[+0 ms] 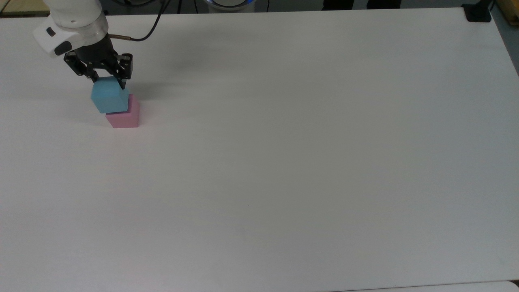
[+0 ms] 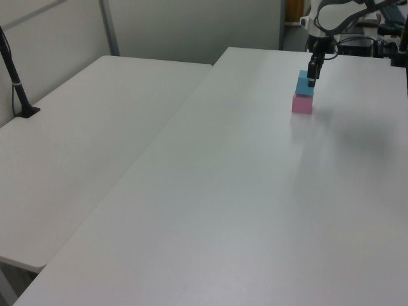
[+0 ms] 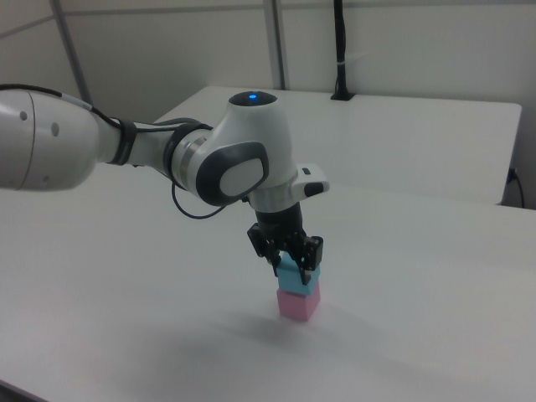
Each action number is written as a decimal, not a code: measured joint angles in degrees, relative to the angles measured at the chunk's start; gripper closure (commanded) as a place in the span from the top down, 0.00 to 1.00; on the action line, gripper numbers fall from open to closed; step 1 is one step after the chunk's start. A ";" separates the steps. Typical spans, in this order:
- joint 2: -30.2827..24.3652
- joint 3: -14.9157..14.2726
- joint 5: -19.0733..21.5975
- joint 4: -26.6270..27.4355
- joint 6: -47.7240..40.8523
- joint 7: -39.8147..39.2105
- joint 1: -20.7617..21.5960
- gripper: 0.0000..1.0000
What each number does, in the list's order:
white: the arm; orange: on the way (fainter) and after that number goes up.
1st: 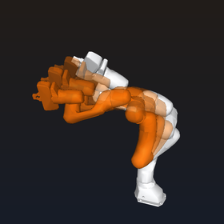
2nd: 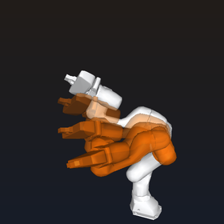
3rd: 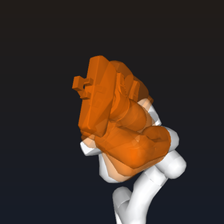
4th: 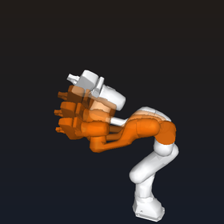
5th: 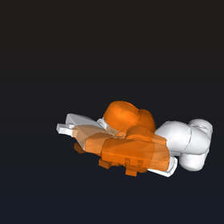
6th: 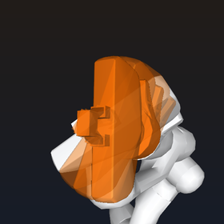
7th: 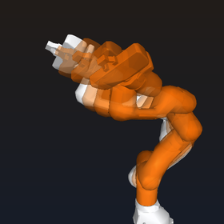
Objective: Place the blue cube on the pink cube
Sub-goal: 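Lower the light-blue cube onto the top of the pink cube, then open the gripper to release the light-blue cube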
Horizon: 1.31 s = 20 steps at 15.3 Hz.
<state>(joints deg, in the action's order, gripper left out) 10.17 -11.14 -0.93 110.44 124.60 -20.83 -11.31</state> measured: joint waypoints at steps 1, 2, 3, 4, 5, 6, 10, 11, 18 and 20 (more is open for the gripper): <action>0.00 0.00 0.00 0.00 0.00 0.00 0.02 0.47; 0.00 0.00 0.00 0.01 0.00 0.00 0.03 0.47; 0.00 0.00 0.00 0.01 0.00 0.00 0.05 0.49; 0.00 0.00 0.00 0.01 0.00 0.01 0.08 0.63; 0.00 0.00 0.00 0.01 0.00 0.01 0.12 0.70; 0.00 0.00 0.00 0.01 0.00 0.01 0.17 0.83; 0.00 0.01 0.00 0.04 0.00 0.04 0.29 1.00; 0.00 0.01 0.00 0.04 0.00 0.04 0.29 1.00; -0.64 0.01 0.00 -0.11 -1.21 0.54 0.30 1.00; -2.37 0.02 0.01 -1.06 -5.28 2.67 0.31 1.00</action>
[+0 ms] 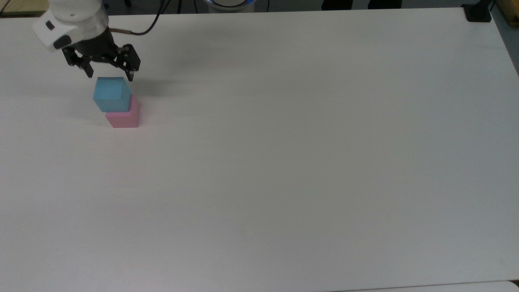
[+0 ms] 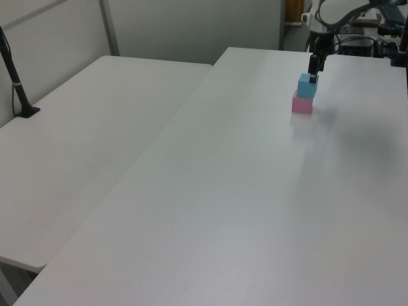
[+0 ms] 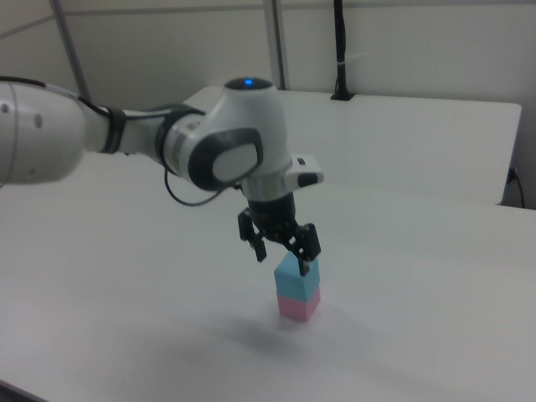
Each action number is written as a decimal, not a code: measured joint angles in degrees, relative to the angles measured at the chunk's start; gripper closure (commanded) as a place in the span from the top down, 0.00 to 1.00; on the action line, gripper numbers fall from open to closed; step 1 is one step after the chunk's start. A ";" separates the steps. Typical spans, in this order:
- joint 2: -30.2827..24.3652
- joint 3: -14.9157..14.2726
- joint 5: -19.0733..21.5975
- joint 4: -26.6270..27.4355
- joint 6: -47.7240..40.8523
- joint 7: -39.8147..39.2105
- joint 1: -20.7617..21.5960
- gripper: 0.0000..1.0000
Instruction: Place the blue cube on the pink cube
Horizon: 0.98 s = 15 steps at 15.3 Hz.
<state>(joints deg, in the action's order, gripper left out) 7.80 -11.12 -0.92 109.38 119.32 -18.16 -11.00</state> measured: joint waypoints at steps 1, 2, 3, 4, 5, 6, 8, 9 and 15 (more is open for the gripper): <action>-1.28 0.07 0.01 -0.94 -2.54 1.99 0.05 1.00; -2.34 0.23 0.02 -2.04 -4.68 4.24 0.24 1.00; -3.29 0.33 0.02 -3.59 -7.08 7.22 0.84 1.00; -4.00 0.44 0.02 -5.51 -9.68 10.28 1.58 1.00; -4.47 0.55 0.02 -7.73 -12.53 12.97 2.31 1.00; -4.75 0.68 0.19 -10.04 -15.36 14.98 2.94 1.00; -4.93 1.33 0.74 -14.63 -20.89 17.90 4.15 1.00; -4.96 1.90 0.79 -16.54 -23.09 19.27 4.73 1.00; -5.18 4.29 0.80 -20.65 -26.19 21.51 9.12 1.00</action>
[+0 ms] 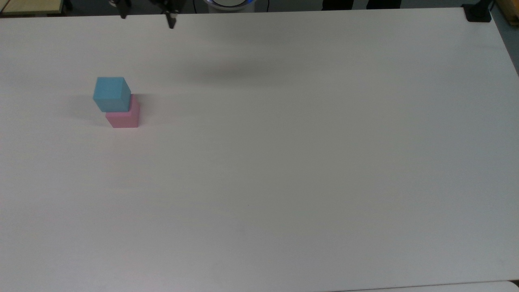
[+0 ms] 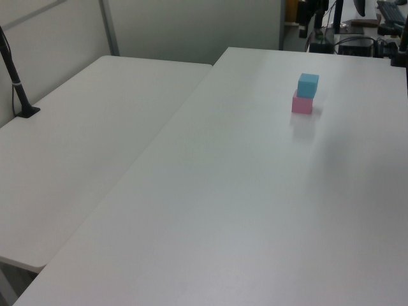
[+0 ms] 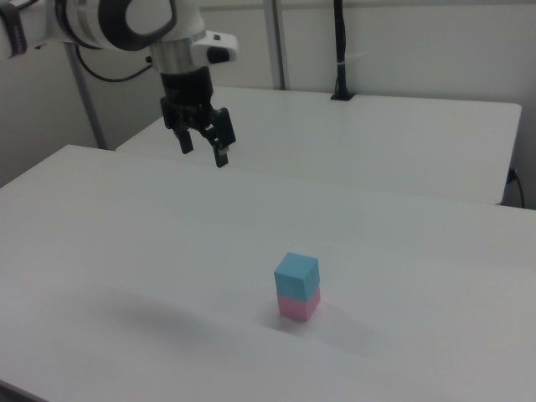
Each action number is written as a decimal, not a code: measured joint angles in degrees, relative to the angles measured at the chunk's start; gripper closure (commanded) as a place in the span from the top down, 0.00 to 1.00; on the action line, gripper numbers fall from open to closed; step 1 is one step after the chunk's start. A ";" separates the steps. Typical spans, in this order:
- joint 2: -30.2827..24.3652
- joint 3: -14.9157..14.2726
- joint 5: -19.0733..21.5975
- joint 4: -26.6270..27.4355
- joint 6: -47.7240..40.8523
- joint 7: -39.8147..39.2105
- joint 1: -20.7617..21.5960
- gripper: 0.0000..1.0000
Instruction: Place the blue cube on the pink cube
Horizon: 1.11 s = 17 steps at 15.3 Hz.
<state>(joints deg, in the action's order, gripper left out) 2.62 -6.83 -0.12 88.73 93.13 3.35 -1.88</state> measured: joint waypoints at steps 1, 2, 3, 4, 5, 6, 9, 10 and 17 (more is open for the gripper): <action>0.03 0.01 0.00 0.00 0.83 0.00 1.09 1.00; 0.05 0.00 0.00 0.00 1.66 -0.03 1.99 1.00; 0.07 0.00 0.00 0.01 2.20 -0.69 2.60 1.00; 0.08 0.00 0.00 0.01 2.33 -2.14 2.89 1.00; 0.11 0.00 0.00 0.01 2.38 -3.88 2.96 1.00; 0.17 -0.05 0.00 0.01 2.42 -5.21 2.94 1.00; 0.27 -0.05 0.01 0.01 2.48 -6.03 2.97 1.00; 0.29 0.02 0.02 0.01 2.48 -5.99 2.99 1.00; 0.35 0.10 0.74 0.01 2.52 -5.58 3.02 1.00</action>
